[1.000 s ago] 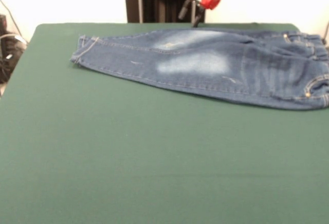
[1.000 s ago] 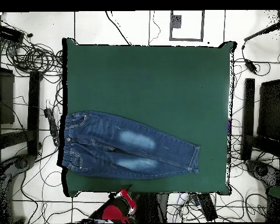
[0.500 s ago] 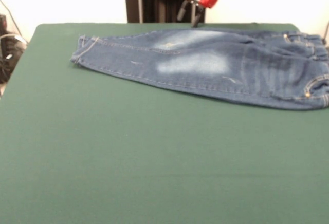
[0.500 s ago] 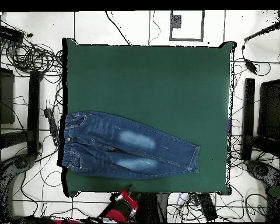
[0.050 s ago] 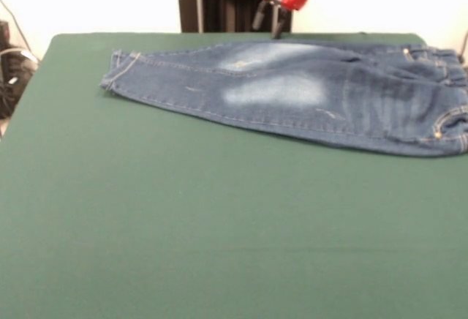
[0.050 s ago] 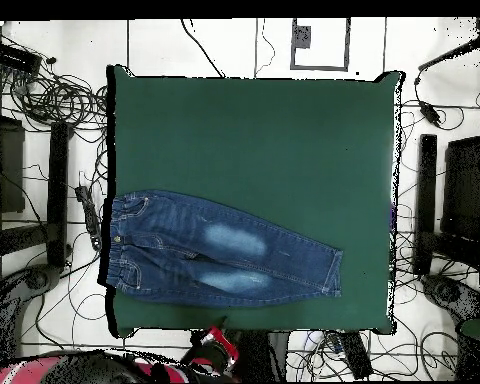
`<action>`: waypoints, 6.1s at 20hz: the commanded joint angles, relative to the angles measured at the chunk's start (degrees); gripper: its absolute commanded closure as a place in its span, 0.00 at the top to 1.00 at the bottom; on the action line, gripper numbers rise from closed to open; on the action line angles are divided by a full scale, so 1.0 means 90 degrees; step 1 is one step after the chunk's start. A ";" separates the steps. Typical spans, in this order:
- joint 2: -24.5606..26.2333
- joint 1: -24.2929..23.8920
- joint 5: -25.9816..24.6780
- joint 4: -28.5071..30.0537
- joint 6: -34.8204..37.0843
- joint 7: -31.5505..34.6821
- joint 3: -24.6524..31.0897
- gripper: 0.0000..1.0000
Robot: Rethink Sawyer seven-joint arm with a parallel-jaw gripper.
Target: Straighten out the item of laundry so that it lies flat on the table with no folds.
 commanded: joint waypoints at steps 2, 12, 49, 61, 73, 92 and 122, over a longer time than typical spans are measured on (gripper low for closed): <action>0.0568 -0.0488 0.0856 -0.1265 0.2138 0.0378 0.1130 1.00; -0.0085 -0.0469 0.0635 -0.1007 0.2452 0.0176 0.0924 1.00; -0.0850 -0.1303 -0.1072 -0.1953 0.3269 -0.0300 0.0167 1.00; -0.0531 -0.1788 -0.1769 -0.2829 0.3554 -0.0502 0.0150 1.00; -0.0654 -0.2061 -0.2532 -0.3204 0.4051 -0.0361 0.0265 1.00; -0.2357 -0.2467 -0.3067 -0.2273 0.5473 -0.0392 0.0718 1.00; -0.1623 -0.2922 -0.3592 -0.3763 0.5850 -0.0637 0.1334 1.00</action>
